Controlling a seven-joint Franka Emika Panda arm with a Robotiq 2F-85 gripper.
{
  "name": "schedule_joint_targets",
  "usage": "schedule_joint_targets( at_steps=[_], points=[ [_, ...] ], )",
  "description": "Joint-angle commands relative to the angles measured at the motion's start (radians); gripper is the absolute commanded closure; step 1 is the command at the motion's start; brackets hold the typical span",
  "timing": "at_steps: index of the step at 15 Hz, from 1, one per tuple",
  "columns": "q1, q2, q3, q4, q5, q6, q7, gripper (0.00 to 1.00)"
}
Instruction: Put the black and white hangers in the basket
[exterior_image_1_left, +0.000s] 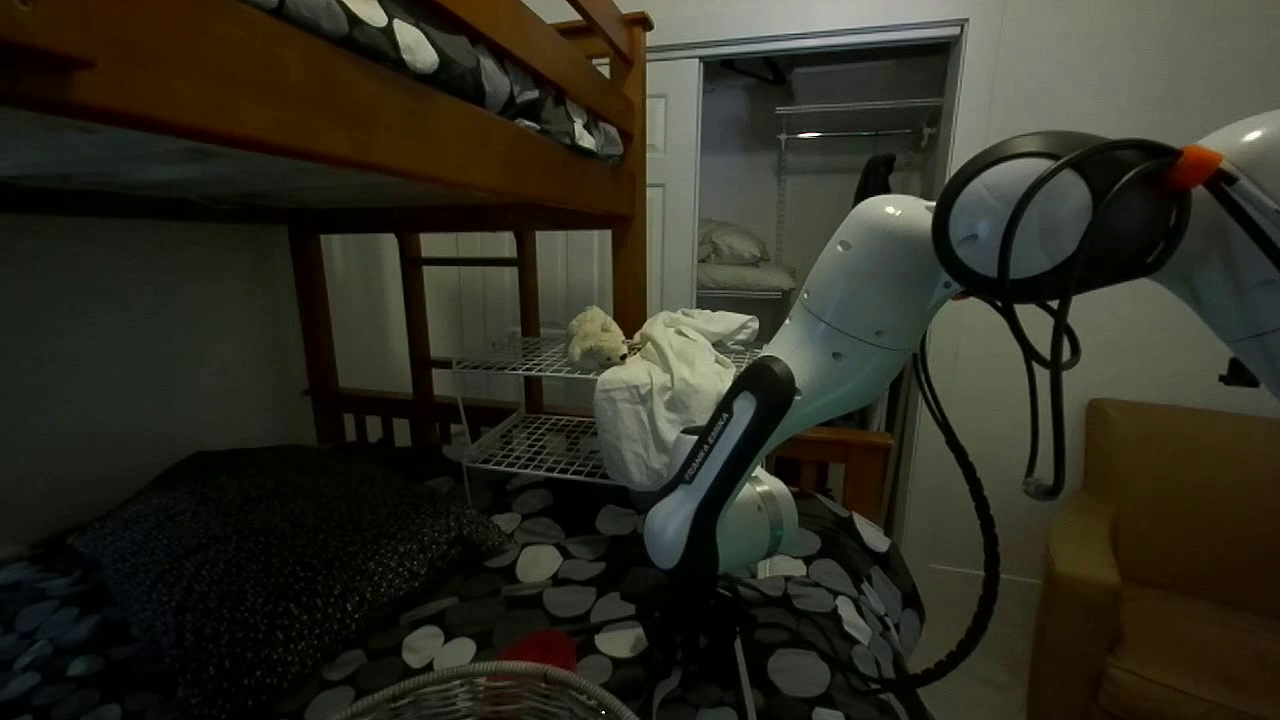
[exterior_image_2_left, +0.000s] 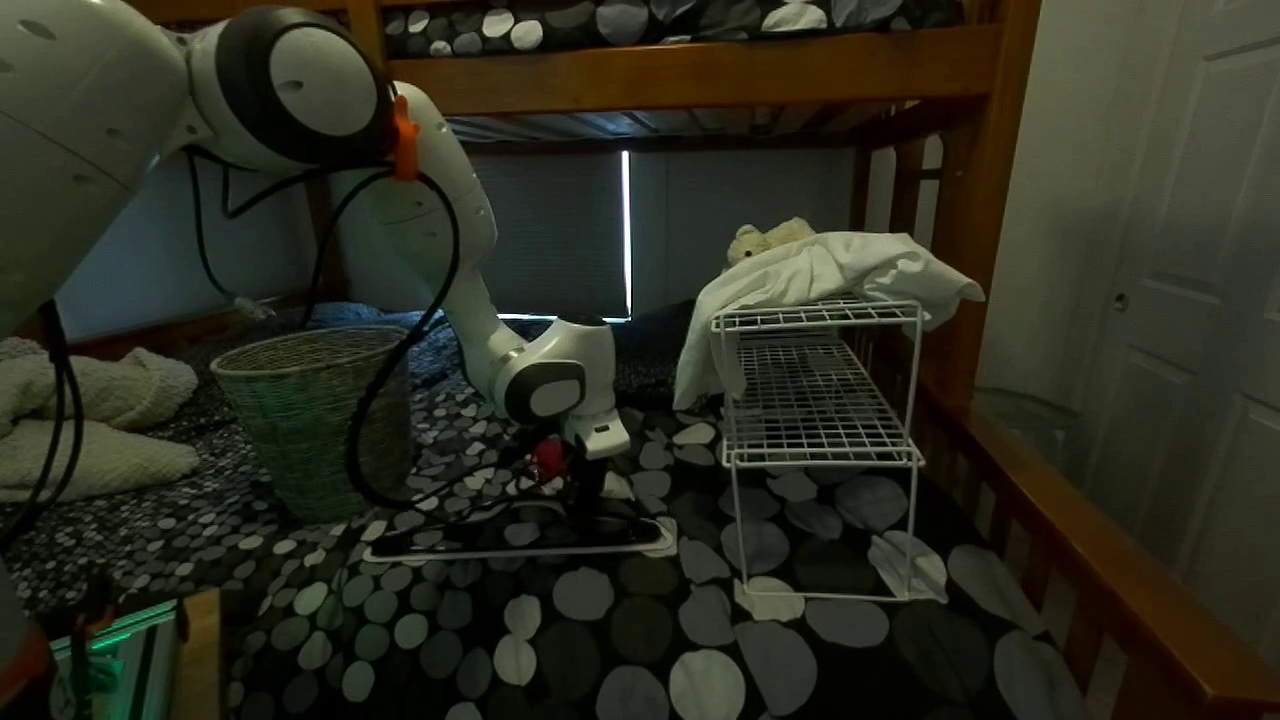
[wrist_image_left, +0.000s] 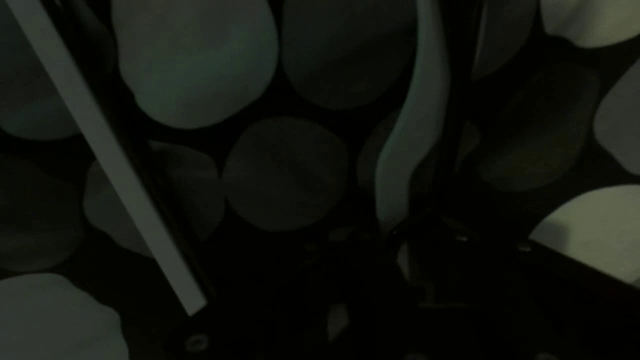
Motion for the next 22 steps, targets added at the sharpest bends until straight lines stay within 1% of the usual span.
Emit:
schedule_joint_targets(
  at_steps=[1,2,3,4,7,8,10,12,14,15,16,18,20,21,22],
  points=[
    [-0.007,-0.039,-0.001,-0.025,-0.007,-0.025,0.011,1.00],
    [-0.024,-0.071,0.012,-0.049,-0.002,-0.032,-0.011,0.97],
    [-0.041,-0.127,0.015,-0.095,-0.003,-0.034,-0.036,0.96],
    [-0.081,-0.187,0.045,-0.142,0.015,-0.034,-0.087,0.96],
    [-0.123,-0.336,0.063,-0.254,0.018,-0.054,-0.187,0.96],
    [-0.157,-0.393,0.095,-0.286,0.045,-0.068,-0.248,0.96],
    [-0.189,-0.501,0.118,-0.350,0.104,-0.080,-0.317,0.96],
    [-0.203,-0.622,0.135,-0.414,0.196,-0.036,-0.349,0.96],
    [-0.199,-0.739,0.147,-0.462,0.295,0.011,-0.383,0.96],
    [-0.190,-0.799,0.141,-0.478,0.299,0.025,-0.379,0.96],
    [-0.185,-0.857,0.135,-0.495,0.267,0.047,-0.348,0.96],
    [-0.200,-0.964,0.146,-0.523,0.194,0.094,-0.293,0.96],
    [-0.236,-1.035,0.182,-0.506,0.103,0.125,-0.218,0.96],
    [-0.247,-1.059,0.204,-0.493,0.082,0.134,-0.187,0.96],
    [-0.243,-1.070,0.226,-0.470,0.086,0.167,-0.156,0.96]
  ],
)
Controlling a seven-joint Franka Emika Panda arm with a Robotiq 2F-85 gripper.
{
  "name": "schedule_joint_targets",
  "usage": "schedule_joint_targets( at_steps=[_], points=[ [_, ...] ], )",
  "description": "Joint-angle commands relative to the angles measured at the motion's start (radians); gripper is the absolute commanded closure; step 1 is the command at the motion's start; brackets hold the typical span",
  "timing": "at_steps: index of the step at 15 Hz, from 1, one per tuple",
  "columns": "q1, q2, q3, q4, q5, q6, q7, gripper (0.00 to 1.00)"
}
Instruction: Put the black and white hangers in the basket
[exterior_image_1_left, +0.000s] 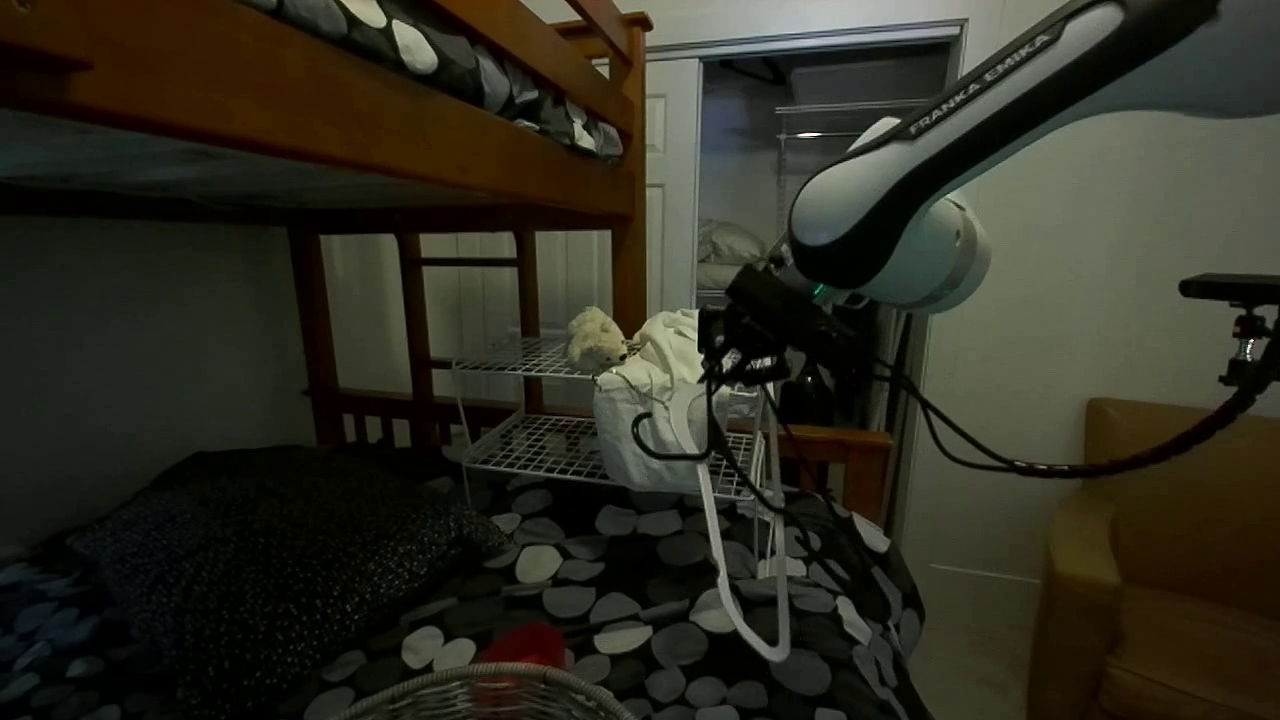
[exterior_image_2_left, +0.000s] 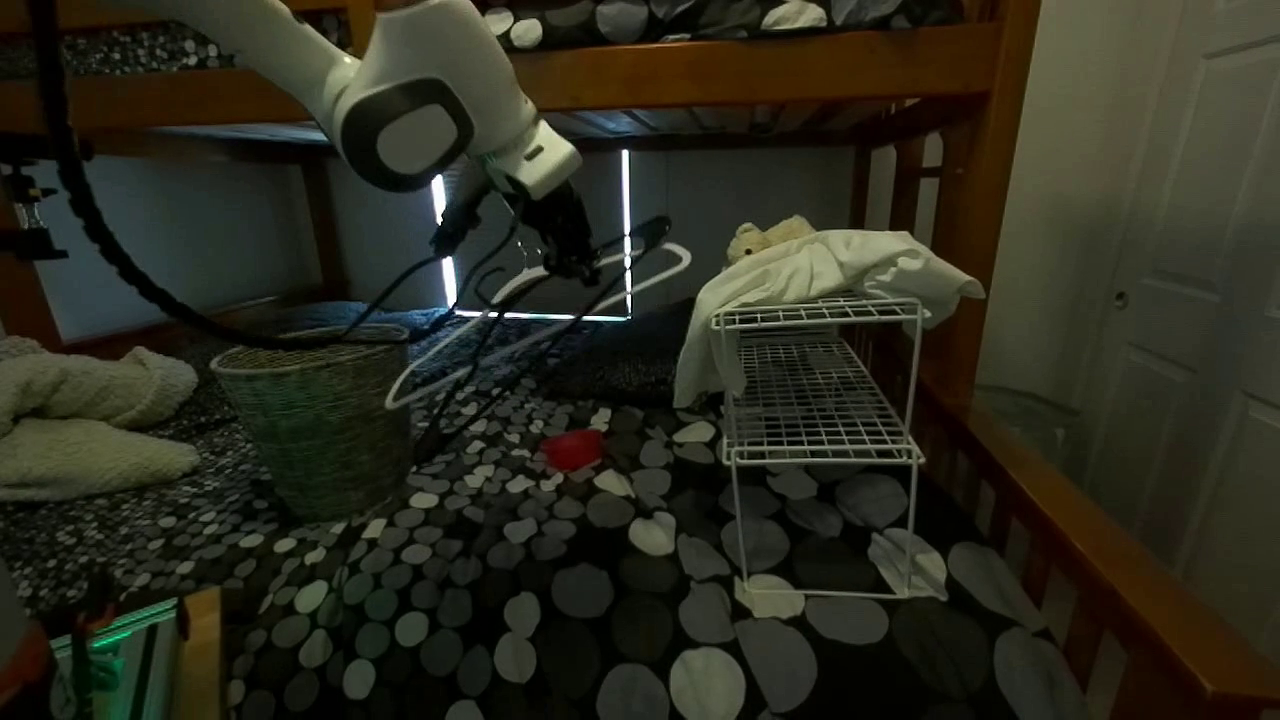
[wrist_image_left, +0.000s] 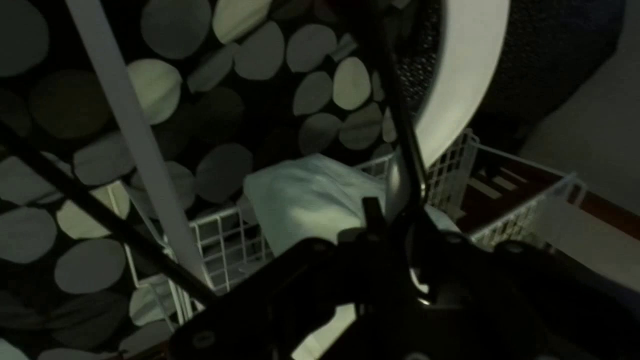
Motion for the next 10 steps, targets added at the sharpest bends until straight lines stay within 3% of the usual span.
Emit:
schedule_joint_targets(
  at_steps=[1,5,7,8,10],
  points=[
    [-0.022,-0.096,0.087,0.010,-0.033,0.086,0.125,0.96],
    [0.054,-0.072,0.148,0.097,0.011,0.170,0.138,0.96],
    [0.158,-0.051,0.123,0.121,0.060,0.197,0.075,0.96],
    [0.083,-0.079,0.148,0.100,0.016,0.166,0.116,0.85],
    [0.134,-0.067,0.144,0.115,0.042,0.174,0.097,0.85]
  ],
)
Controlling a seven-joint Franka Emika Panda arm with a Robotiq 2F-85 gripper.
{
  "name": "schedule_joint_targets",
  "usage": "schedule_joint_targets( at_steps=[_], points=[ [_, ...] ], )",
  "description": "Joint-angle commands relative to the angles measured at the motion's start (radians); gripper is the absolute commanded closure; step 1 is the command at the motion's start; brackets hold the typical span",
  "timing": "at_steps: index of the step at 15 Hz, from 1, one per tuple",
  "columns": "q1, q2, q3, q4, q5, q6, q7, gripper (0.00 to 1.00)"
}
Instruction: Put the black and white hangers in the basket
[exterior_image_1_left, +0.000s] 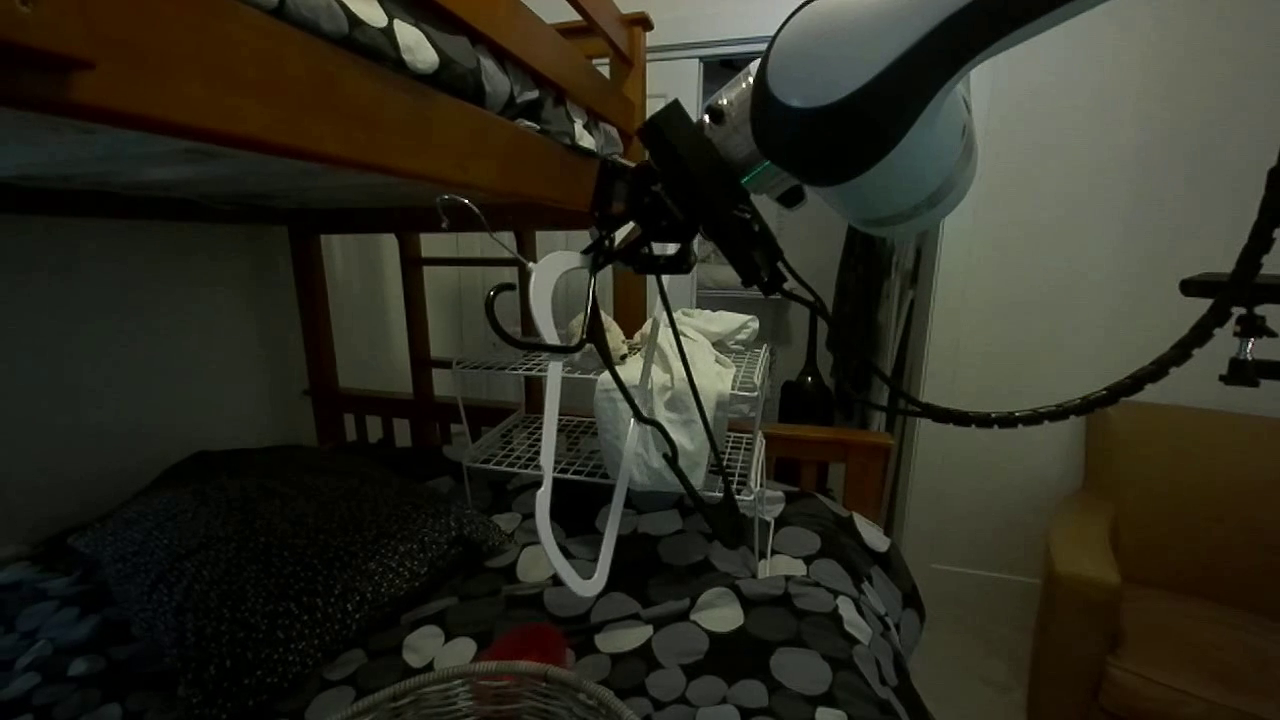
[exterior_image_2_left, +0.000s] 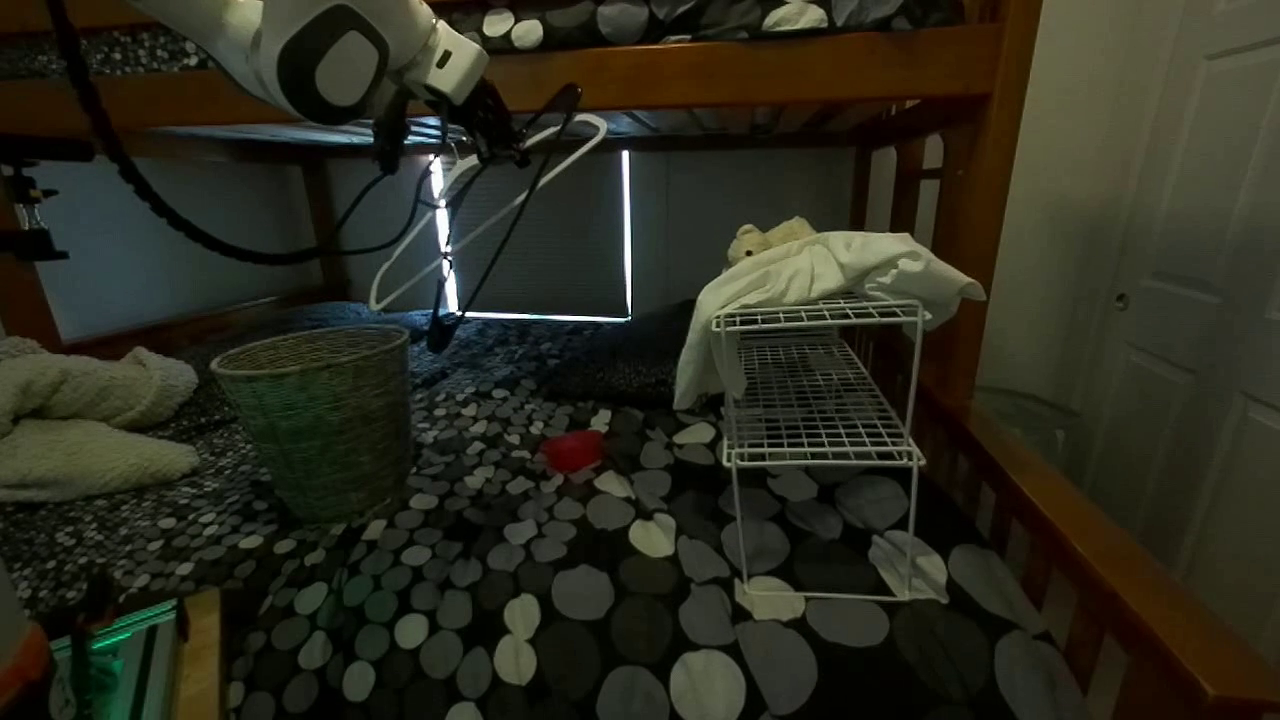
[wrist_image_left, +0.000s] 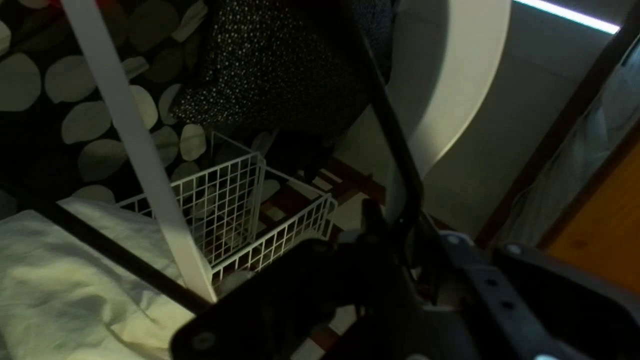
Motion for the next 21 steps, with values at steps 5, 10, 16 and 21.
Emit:
schedule_joint_targets(
  at_steps=[5,10,16,21],
  points=[
    [-0.006,0.001,0.072,-0.041,0.049,0.280,0.099,0.96],
    [0.168,0.004,0.046,-0.084,0.057,0.575,0.199,0.96],
    [0.417,0.077,-0.050,-0.068,-0.130,0.598,0.411,0.96],
    [0.452,0.123,-0.084,-0.096,-0.145,0.517,0.448,0.96]
  ],
)
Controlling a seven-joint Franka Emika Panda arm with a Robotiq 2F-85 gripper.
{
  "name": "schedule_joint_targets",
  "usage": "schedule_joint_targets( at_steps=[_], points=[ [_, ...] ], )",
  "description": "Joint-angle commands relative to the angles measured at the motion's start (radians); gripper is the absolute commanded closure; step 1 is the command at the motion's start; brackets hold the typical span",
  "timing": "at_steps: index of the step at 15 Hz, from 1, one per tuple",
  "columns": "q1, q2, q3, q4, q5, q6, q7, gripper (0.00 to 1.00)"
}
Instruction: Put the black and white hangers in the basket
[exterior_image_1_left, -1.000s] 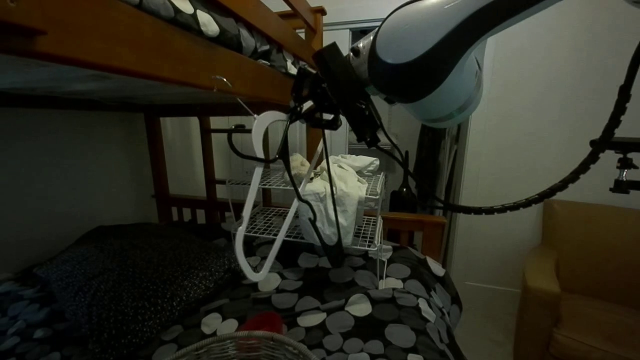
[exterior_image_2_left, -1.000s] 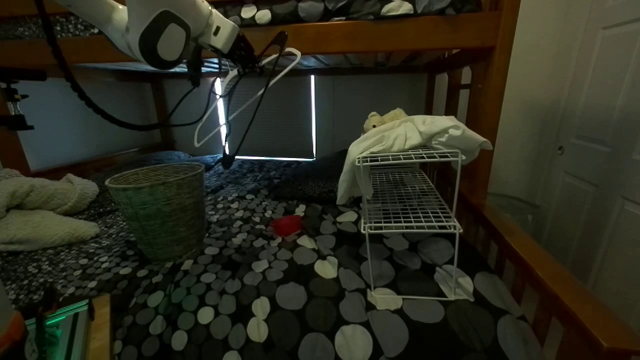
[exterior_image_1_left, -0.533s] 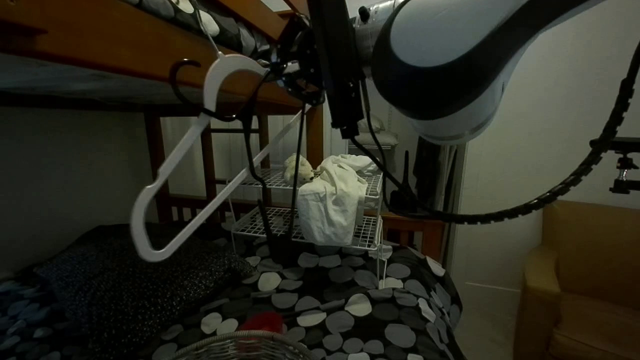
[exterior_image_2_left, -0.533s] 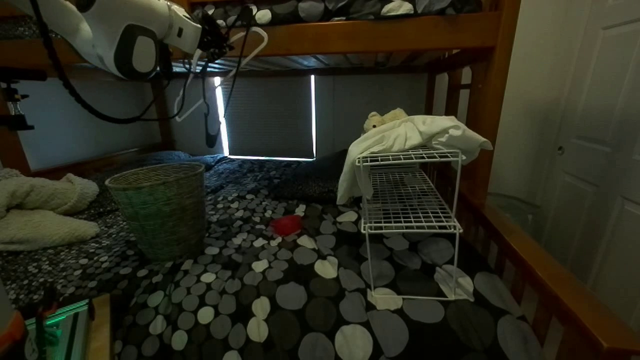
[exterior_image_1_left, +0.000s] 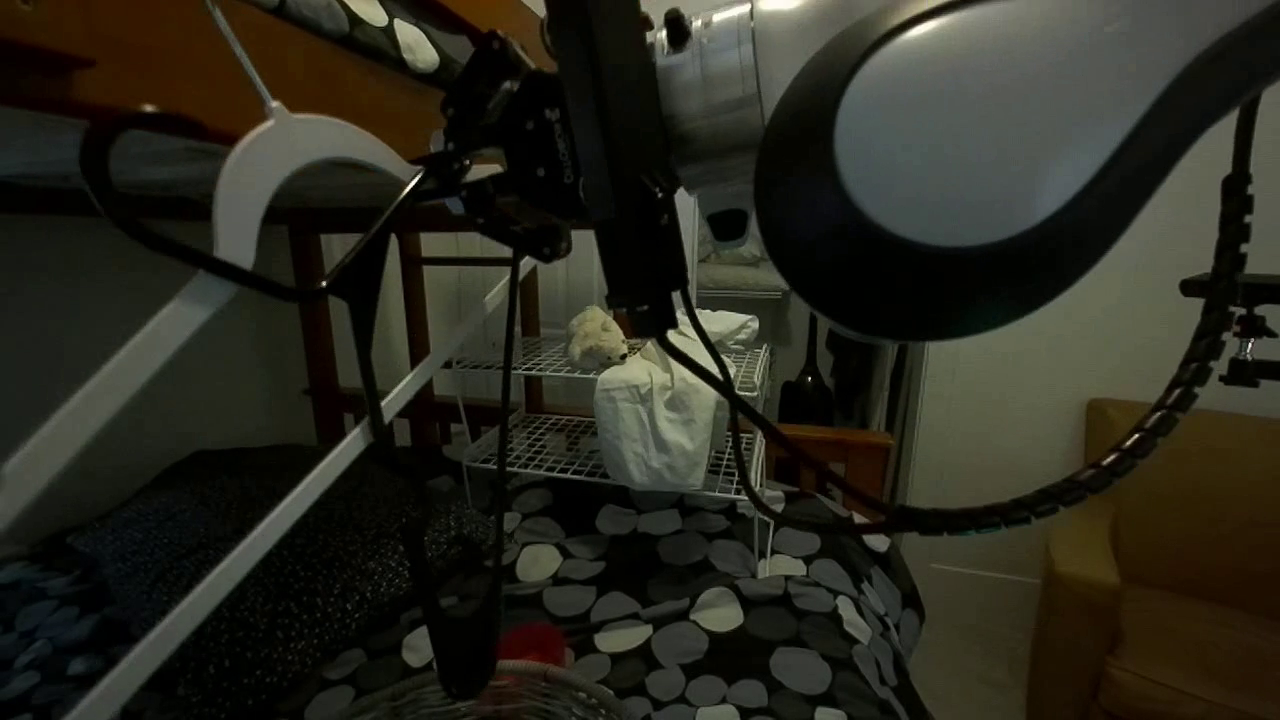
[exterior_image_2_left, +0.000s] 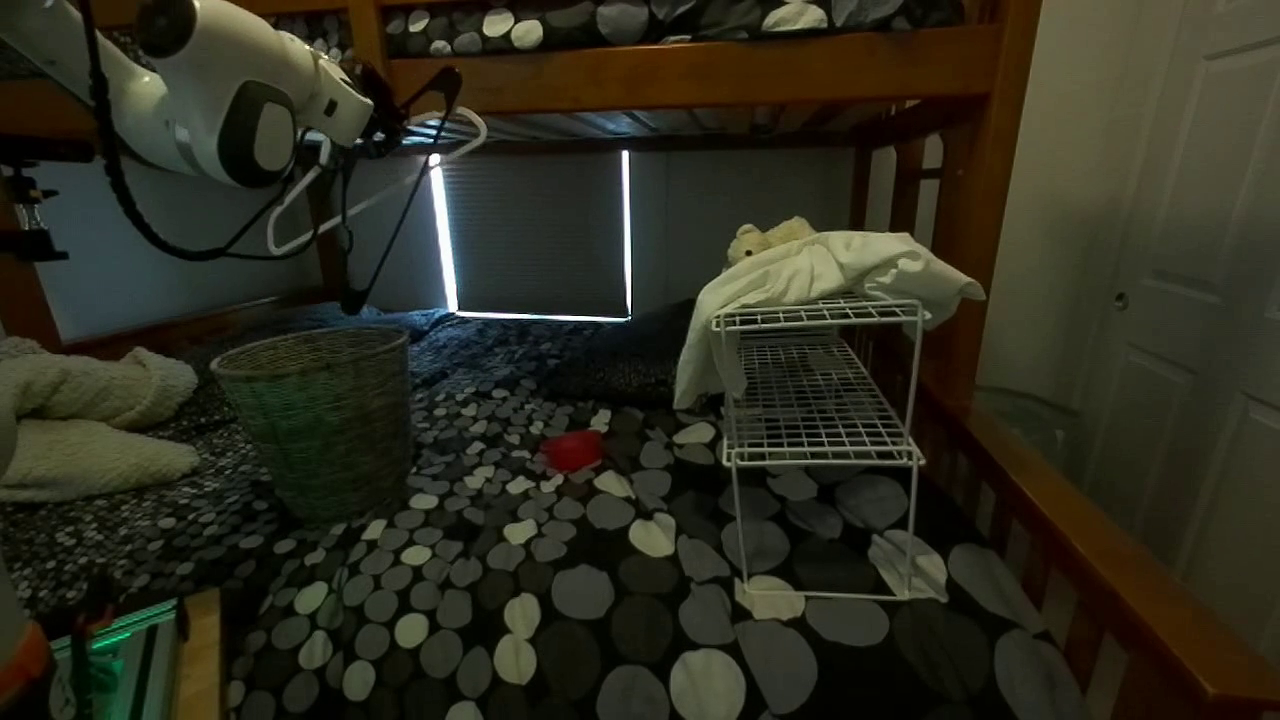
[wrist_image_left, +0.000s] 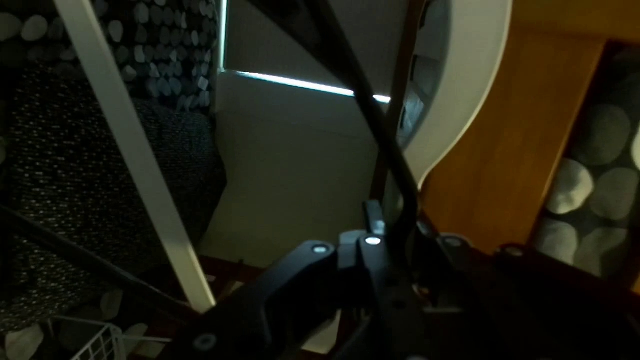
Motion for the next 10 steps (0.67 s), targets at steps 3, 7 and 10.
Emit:
schedule_joint_targets(
  at_steps=[3,7,10],
  points=[
    [0.074,0.058,-0.072,-0.023,-0.079,-0.125,0.076,0.96],
    [0.113,0.131,-0.087,-0.004,-0.129,-0.198,0.068,0.96],
    [-0.027,0.133,-0.015,-0.033,-0.031,-0.215,-0.083,0.96]
  ],
)
